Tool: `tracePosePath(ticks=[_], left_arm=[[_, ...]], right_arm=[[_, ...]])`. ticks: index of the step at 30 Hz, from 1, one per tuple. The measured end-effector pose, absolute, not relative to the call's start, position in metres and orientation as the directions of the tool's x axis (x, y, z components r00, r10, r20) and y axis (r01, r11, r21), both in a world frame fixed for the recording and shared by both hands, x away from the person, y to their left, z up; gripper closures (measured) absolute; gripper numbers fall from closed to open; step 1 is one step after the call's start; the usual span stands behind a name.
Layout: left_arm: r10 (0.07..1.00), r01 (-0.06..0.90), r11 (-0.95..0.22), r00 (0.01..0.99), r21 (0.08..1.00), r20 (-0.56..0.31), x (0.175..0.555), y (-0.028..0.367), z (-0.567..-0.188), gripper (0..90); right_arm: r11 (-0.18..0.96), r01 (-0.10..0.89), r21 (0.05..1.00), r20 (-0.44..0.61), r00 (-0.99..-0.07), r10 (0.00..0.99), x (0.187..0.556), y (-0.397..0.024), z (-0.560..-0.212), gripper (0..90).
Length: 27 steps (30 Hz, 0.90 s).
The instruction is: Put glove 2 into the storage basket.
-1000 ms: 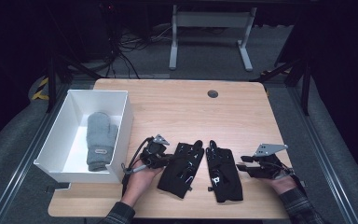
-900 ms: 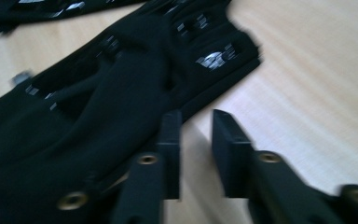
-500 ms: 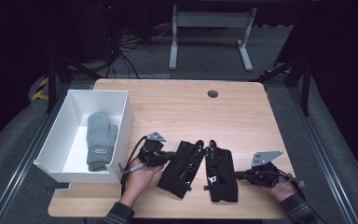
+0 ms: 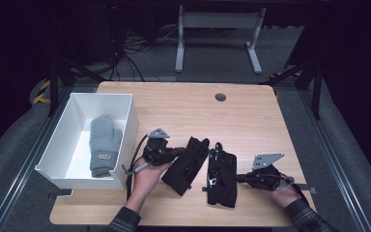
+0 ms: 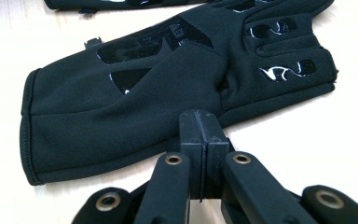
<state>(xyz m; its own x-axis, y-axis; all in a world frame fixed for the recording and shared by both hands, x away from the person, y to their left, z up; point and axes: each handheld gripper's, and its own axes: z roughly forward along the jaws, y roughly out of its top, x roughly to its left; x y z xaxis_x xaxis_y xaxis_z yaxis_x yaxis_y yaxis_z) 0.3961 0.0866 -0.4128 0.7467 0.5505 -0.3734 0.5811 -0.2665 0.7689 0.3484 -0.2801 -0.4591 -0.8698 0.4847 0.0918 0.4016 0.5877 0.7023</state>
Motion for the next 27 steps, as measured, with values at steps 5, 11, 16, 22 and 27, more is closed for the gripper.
tracePosePath(ticks=[5, 11, 16, 22, 27], left_arm=[[0.525, 0.576, -0.266, 0.759, 0.773, -0.385, 0.397, 0.079, -0.409, 89.6], [0.486, 0.568, -0.280, 0.779, 0.774, -0.396, 0.391, 0.068, -0.404, 89.6], [0.469, 0.560, -0.284, 0.789, 0.778, -0.397, 0.390, 0.060, -0.402, 89.5], [0.454, 0.548, -0.285, 0.800, 0.787, -0.392, 0.392, 0.051, -0.398, 89.5], [0.449, 0.547, -0.291, 0.803, 0.785, -0.393, 0.394, 0.046, -0.400, 89.5]], right_arm=[[0.588, 0.400, 0.703, 0.090, -0.870, 0.485, 0.355, -0.273, -0.461, 90.0], [0.586, 0.392, 0.709, 0.094, -0.876, 0.472, 0.359, -0.261, -0.460, 90.0], [0.590, 0.383, 0.711, 0.093, -0.883, 0.460, 0.361, -0.252, -0.460, 90.0], [0.598, 0.369, 0.711, 0.084, -0.890, 0.449, 0.365, -0.239, -0.461, 90.0], [0.598, 0.366, 0.713, 0.082, -0.890, 0.448, 0.367, -0.234, -0.461, 90.0]])
